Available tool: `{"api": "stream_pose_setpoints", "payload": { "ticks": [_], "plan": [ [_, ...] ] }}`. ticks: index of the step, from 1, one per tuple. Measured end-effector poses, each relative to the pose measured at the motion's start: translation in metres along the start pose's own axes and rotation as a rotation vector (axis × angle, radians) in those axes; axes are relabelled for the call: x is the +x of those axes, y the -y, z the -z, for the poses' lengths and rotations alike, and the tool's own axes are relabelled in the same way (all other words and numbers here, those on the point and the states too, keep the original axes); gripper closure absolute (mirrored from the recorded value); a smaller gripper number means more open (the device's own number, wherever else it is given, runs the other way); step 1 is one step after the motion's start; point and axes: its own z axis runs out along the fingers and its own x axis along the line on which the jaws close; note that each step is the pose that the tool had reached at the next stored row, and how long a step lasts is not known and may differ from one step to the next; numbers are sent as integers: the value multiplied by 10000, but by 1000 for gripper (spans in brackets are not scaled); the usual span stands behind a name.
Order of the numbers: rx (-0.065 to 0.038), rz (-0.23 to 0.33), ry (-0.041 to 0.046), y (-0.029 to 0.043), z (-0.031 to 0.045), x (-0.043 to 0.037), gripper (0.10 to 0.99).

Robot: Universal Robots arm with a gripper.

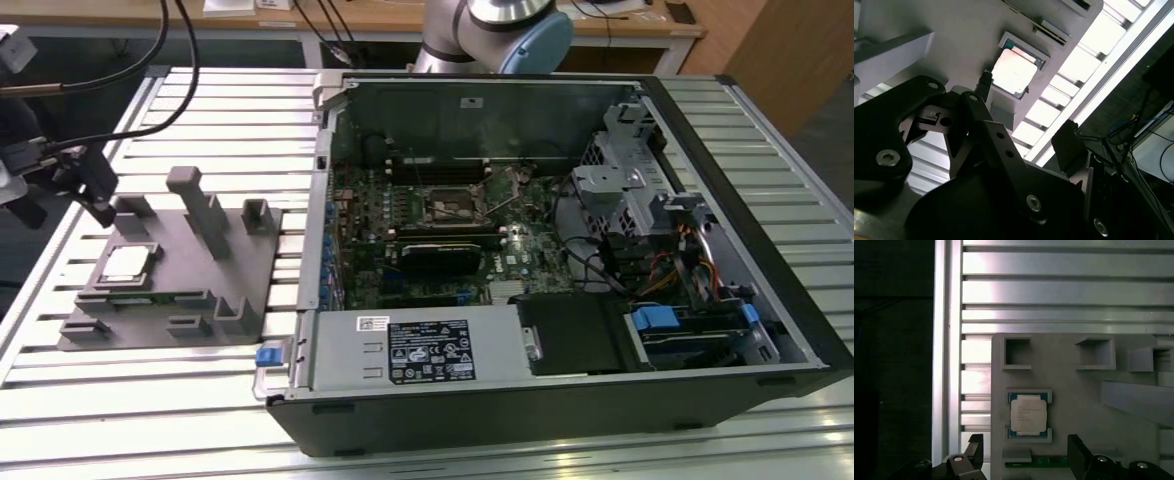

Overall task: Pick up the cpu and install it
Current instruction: 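Pick up the cpu and move it towards the insertion slot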

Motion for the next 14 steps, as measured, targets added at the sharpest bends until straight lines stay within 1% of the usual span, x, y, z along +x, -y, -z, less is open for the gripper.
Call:
{"api": "stream_pose_setpoints", "payload": {
  "ticks": [3,5,14],
  "plan": [
    [1,-4,-2,2,-44,-9,325],
    [0,-5,-4,3,-61,-9,325],
    [-1,-4,-3,5,-106,-9,325]
  ]
}}
